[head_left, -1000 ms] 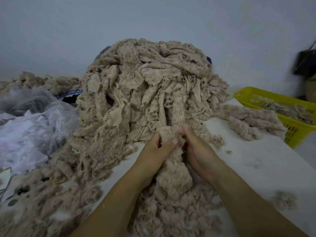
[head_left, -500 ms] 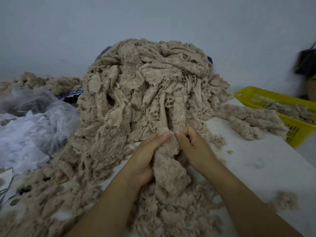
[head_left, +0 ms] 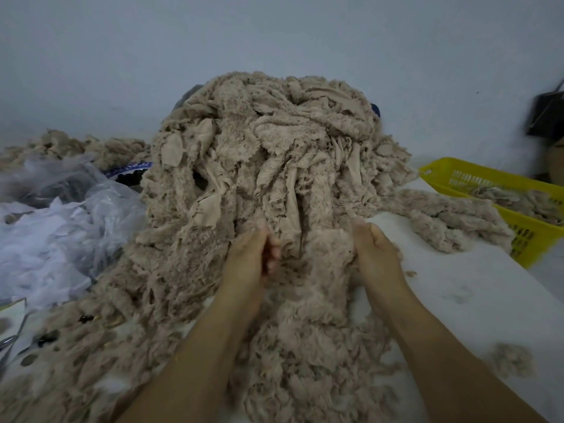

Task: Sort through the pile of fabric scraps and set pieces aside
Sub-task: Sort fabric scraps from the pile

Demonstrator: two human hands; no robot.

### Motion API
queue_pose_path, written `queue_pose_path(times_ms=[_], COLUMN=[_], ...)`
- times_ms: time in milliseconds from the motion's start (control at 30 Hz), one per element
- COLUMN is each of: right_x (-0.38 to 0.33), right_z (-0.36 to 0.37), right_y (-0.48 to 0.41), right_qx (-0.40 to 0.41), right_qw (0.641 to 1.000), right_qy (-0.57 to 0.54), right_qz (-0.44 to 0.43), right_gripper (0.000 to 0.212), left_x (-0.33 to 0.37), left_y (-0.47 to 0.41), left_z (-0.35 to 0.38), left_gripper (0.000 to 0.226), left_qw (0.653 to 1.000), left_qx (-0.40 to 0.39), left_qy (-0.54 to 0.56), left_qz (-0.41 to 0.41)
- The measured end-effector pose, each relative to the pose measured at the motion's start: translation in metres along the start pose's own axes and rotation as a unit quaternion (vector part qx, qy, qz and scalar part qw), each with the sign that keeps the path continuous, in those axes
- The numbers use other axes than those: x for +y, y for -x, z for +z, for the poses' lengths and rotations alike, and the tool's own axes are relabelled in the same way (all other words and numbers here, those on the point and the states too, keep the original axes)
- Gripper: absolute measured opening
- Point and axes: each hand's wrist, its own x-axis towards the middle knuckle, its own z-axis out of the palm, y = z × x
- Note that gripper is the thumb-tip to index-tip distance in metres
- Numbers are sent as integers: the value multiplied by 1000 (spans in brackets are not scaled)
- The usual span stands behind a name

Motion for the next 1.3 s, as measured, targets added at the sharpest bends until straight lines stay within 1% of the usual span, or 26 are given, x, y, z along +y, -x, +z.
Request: queue_pose_path(times_ms=[33, 67, 100, 133, 200, 233, 267, 300, 333, 400, 500, 567, 633, 667, 700, 733, 800, 867, 933, 967, 1000, 1033, 1067, 1100, 1167, 1300], right_x=[0, 0, -1, -1, -1, -2, -3, -5, -6, -10, -11, -9, -4, -3, -2, -1, 2, 2, 2, 2, 0, -1, -1, -1, 1, -5], right_z=[4, 7, 9, 10, 11, 11, 11, 11, 12, 13, 12, 11, 11, 11, 10, 9, 5, 3, 4, 5, 5, 6, 7, 8, 8, 7], right_y=[3, 6, 8, 10, 11, 12, 12, 13, 15, 17, 18, 17, 16, 16, 16, 14, 8, 2, 0, 0, 1, 2, 3, 3, 2, 4], right_qx=[-12, -24, -32, -36, -40, -45, -53, -60, -67, -86, -143, -183, -201, -197, -186, -170, -132, -124, -136, -140, -147, -156, -162, -160, -147, -136], right_qw=[1000, 998, 996, 994, 993, 994, 995, 996, 995, 994, 987, 975, 954, 948, 949, 956, 979, 992, 974, 958, 945, 939, 936, 935, 937, 935], right_qy=[20, 41, 59, 74, 81, 69, 54, 42, 34, 16, 12, 83, 184, 211, 216, 203, 136, 24, -126, -197, -240, -259, -268, -273, -279, -292], right_qz=[-20, -42, -60, -71, -73, -67, -61, -60, -62, -69, -77, -99, -128, -133, -133, -124, -78, 28, 131, 157, 167, 166, 162, 157, 151, 150], right_gripper=[42, 43, 43, 42, 39, 39, 39, 39, 40, 41, 42, 31, 23, 23, 23, 24, 23, 12, 16, 18, 22, 29, 37, 43, 38, 30], left_x=[-4, -6, -8, -11, -23, -27, -28, -28, -28, -22, -12, -5, -2, 1, 4, 8, 17, 24, 29, 30, 27, 24, 20, 19, 13, 12], left_y=[4, 8, 12, 15, 19, 19, 19, 18, 17, 13, 10, 8, 9, 10, 12, 14, 11, 8, 7, 6, 5, 6, 7, 11, 10, 7], left_z=[3, 7, 11, 15, 24, 27, 29, 28, 26, 20, 12, 11, 10, 9, 10, 10, 12, 7, 8, 11, 12, 13, 10, 7, 1, -2], left_gripper=[36, 26, 13, 7, 25, 28, 28, 27, 24, 22, 30, 35, 39, 40, 37, 35, 38, 38, 39, 43, 52, 57, 54, 46, 34, 36], left_qw=[992, 971, 948, 923, 859, 838, 829, 829, 837, 865, 911, 943, 975, 988, 996, 998, 994, 993, 993, 993, 992, 989, 982, 974, 968, 957], left_qx=[6, -12, -55, -110, -191, -204, -205, -195, -182, -150, -79, -30, 6, 11, -2, -23, -55, -92, -97, -92, -78, -69, -81, -86, -93, -117], left_qy=[-118, -211, -269, -321, -423, -456, -469, -472, -461, -427, -370, -308, -213, -151, -87, -33, 6, 10, 8, 10, 14, 41, 85, 117, 143, 177], left_qz=[52, 112, 159, 184, 215, 220, 227, 229, 231, 218, 167, 120, 61, 24, -14, -49, -98, -79, -71, -78, -95, -124, -150, -173, -184, -197])
